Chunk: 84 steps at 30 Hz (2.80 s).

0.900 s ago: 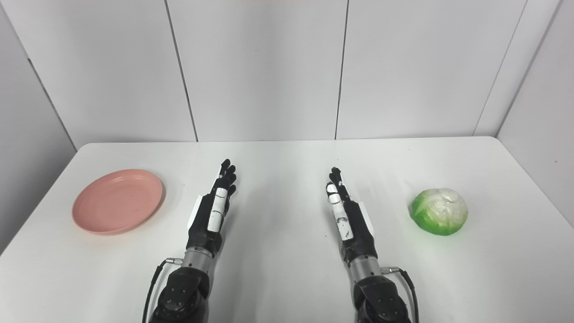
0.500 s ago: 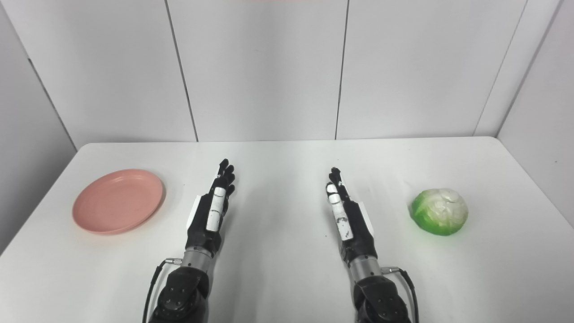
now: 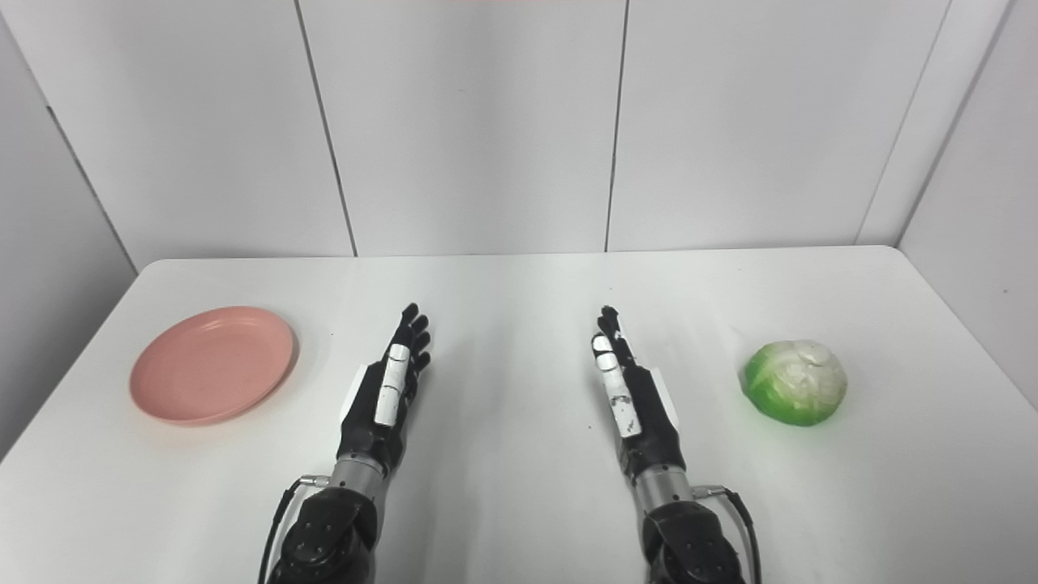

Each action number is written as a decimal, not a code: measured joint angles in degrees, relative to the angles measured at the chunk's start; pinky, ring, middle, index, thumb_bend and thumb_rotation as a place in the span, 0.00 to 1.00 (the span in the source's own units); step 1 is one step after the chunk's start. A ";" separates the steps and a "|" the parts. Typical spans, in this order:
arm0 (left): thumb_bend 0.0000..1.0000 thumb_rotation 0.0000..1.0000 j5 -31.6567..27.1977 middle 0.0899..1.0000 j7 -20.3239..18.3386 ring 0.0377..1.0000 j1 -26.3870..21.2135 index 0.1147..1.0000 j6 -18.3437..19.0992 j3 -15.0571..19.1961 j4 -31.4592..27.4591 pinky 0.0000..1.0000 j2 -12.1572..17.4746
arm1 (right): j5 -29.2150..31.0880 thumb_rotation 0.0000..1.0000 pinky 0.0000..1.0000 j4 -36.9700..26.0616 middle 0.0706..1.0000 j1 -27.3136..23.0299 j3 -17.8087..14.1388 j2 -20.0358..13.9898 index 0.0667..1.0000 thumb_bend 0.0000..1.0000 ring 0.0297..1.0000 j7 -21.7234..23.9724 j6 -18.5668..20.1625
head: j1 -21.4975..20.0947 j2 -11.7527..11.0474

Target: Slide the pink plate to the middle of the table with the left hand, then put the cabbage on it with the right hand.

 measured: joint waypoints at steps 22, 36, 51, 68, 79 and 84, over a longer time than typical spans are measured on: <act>0.82 1.00 -3.33 0.81 11.83 0.84 -10.13 0.80 -7.25 18.15 6.10 0.88 16.34 | 5.07 0.99 1.00 3.18 1.00 -1.27 -2.92 -4.53 1.00 0.68 1.00 5.05 -4.43 | 14.41 -6.24; 0.77 1.00 -1.61 0.75 14.90 0.77 -10.59 0.74 -11.24 19.73 20.34 0.83 25.73 | 5.15 1.00 1.00 2.84 1.00 -1.04 -3.13 -5.08 1.00 0.65 1.00 5.45 -4.55 | 15.03 -6.33; 0.82 1.00 -3.76 0.75 12.18 0.77 -11.24 0.74 -13.38 16.89 28.61 0.79 26.05 | 5.14 0.99 1.00 1.38 1.00 -0.02 -3.20 -5.08 1.00 0.65 1.00 5.58 -4.50 | 14.85 -5.54; 0.84 1.00 -5.94 0.78 6.14 0.81 -16.21 0.76 -18.32 12.22 39.72 0.85 22.35 | 5.19 1.00 1.00 1.00 1.00 0.28 -3.22 -5.25 1.00 0.65 1.00 5.82 -4.22 | 13.54 -4.83; 0.88 1.00 -11.35 0.77 1.05 0.82 -15.89 0.75 -11.60 12.82 31.71 0.87 16.20 | 3.90 1.00 1.00 -1.66 1.00 1.78 -3.06 -4.63 1.00 0.69 1.00 4.37 -3.49 | 2.85 -1.50; 0.86 1.00 -13.49 0.77 -0.40 0.81 -14.32 0.75 -7.64 12.91 26.12 0.87 13.61 | 4.75 0.99 1.00 -7.19 1.00 3.21 -3.90 -3.85 1.00 0.71 1.00 2.67 -0.51 | -1.82 -0.27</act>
